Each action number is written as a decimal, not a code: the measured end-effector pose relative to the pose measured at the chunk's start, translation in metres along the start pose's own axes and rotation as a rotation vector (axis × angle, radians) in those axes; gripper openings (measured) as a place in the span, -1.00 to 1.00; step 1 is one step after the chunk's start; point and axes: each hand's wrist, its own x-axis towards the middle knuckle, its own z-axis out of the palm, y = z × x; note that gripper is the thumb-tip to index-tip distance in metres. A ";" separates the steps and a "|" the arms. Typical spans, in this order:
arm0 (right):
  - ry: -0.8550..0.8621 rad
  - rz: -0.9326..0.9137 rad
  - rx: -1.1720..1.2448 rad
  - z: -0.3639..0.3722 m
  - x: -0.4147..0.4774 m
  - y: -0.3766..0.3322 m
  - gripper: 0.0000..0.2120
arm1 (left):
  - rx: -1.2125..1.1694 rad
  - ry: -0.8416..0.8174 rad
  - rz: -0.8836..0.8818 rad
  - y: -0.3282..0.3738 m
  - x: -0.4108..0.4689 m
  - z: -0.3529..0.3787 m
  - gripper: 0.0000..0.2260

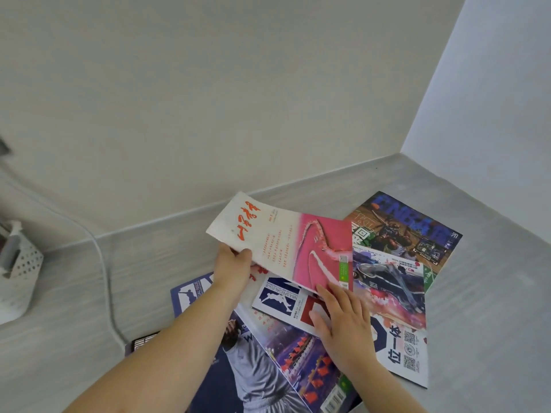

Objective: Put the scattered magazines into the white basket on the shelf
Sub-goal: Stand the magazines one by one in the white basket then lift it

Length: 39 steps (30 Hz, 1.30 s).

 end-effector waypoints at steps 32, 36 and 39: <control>0.015 -0.274 0.798 -0.037 0.014 -0.426 -0.86 | 0.029 0.491 0.673 0.094 -0.084 -0.465 -0.75; 0.108 -0.344 0.721 -0.034 0.019 -0.475 -0.84 | -0.087 0.576 0.711 0.102 -0.062 -0.505 -0.70; 0.137 -0.355 0.687 -0.023 0.030 -0.504 -0.84 | -0.085 0.617 0.705 0.101 -0.040 -0.530 -0.71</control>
